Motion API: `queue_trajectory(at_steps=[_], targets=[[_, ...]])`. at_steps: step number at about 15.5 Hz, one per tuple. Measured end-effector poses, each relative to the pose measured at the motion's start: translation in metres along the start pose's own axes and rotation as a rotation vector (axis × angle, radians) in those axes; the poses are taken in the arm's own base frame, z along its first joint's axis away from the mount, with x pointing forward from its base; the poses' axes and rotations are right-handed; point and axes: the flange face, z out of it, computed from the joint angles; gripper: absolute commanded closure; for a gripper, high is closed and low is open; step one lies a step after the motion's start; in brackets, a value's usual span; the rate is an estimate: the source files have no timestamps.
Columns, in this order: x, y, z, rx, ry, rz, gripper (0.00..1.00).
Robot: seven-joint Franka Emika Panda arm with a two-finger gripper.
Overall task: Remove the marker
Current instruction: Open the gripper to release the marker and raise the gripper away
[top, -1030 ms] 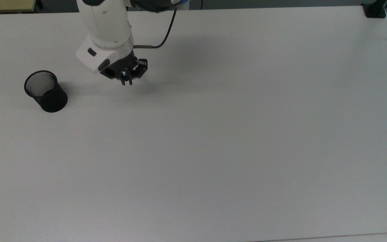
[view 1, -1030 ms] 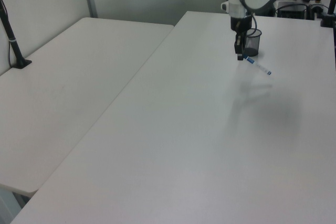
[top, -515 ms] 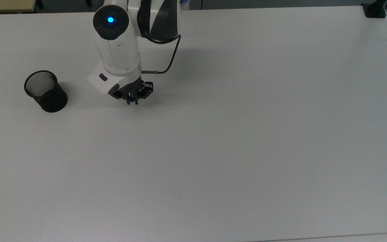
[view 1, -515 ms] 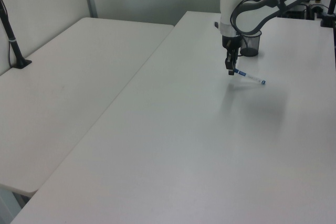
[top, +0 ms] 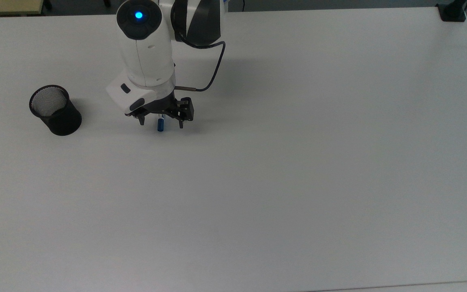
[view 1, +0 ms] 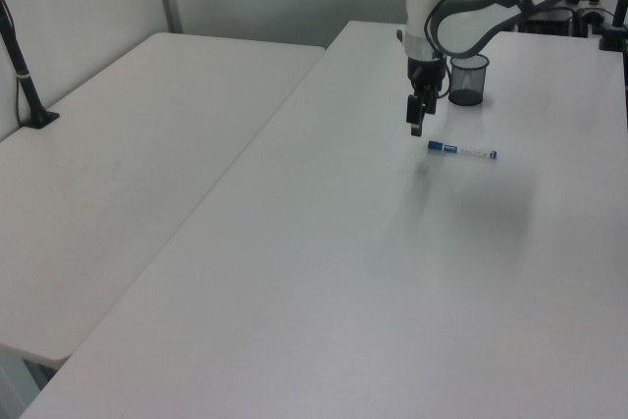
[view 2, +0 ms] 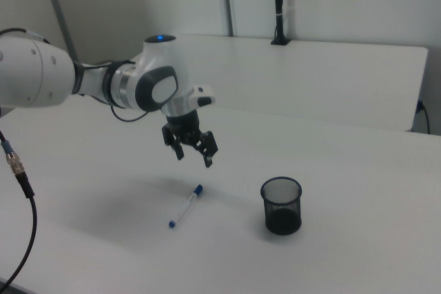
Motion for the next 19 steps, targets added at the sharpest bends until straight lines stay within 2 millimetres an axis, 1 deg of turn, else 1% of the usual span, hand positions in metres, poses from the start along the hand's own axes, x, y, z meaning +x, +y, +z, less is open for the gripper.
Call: queue_trajectory(at_steps=[2,4,7,8,9,10,12,16,19], targets=[[0.006,0.008,-0.036,-0.002,0.025,0.027,0.0],[0.001,0.023,-0.087,0.001,0.017,0.05,0.0],[-0.018,0.045,-0.164,0.013,0.042,0.085,0.0],[-0.026,0.05,-0.184,0.018,0.054,0.091,0.0],[-0.035,0.053,-0.2,0.022,0.06,0.095,0.0],[-0.043,0.055,-0.213,0.027,0.061,0.098,0.0],[-0.056,0.058,-0.229,0.034,0.048,0.102,0.0],[-0.067,0.062,-0.239,0.039,0.024,0.108,0.0],[-0.075,0.064,-0.254,0.042,0.048,0.085,0.0]])
